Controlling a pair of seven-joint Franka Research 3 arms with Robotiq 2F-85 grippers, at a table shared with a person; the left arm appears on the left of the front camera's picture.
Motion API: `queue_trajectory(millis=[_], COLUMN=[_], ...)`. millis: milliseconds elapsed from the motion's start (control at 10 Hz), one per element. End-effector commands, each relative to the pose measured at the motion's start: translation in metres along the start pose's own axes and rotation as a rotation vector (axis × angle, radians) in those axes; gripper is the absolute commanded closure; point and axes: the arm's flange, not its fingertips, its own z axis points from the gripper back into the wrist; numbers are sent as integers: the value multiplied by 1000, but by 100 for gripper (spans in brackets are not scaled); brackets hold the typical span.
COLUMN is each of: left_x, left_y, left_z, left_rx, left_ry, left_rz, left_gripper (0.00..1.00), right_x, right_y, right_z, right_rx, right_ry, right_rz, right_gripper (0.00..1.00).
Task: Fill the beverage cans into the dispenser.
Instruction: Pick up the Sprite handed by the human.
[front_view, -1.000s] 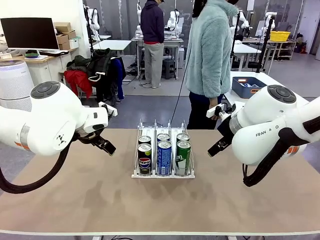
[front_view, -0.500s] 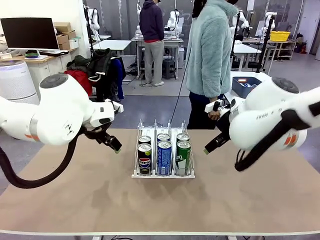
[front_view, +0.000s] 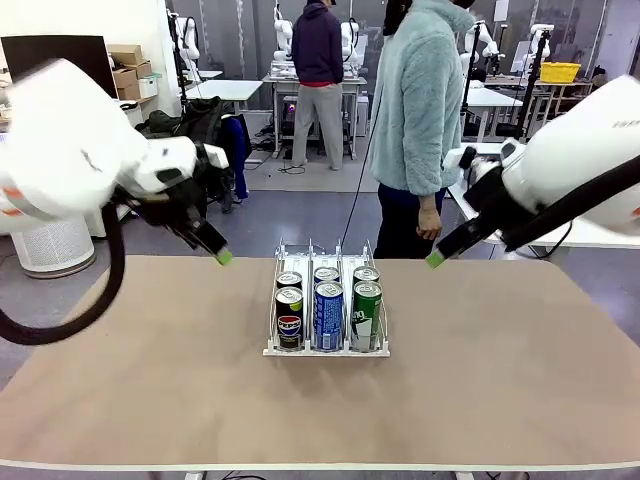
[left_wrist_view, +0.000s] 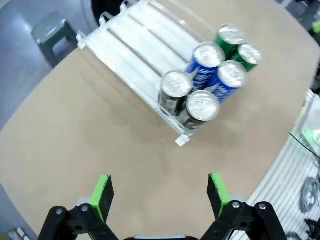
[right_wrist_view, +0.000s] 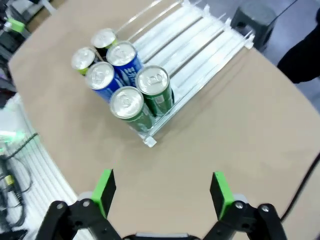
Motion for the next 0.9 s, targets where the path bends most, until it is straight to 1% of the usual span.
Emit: queue_trajectory(millis=[0,100,200,500,600,800], left_x=[1,4,9,11,9,5], left_y=[4,6,6,3,0,0], left_z=[57,100,130,197,205,208], left_rx=[-83,-75,-30,93,107,118], left_ry=[-19,-42,-64,-102,-107,-112], left_rz=[-97,-115,-127,-112,-98,-87], left_gripper=[0,0,0,0,0,0], right_x=[13,18,25,42,49,60], right_y=[-4,6,11,24,27,33], right_z=[46,80,108,181,207,260], right_rx=[30,21,16,43,25,-12], right_ry=[9,-20,-13,-61,-59,-113], right_rz=[28,52,71,90,95,97], right_gripper=[0,0,0,0,0,0])
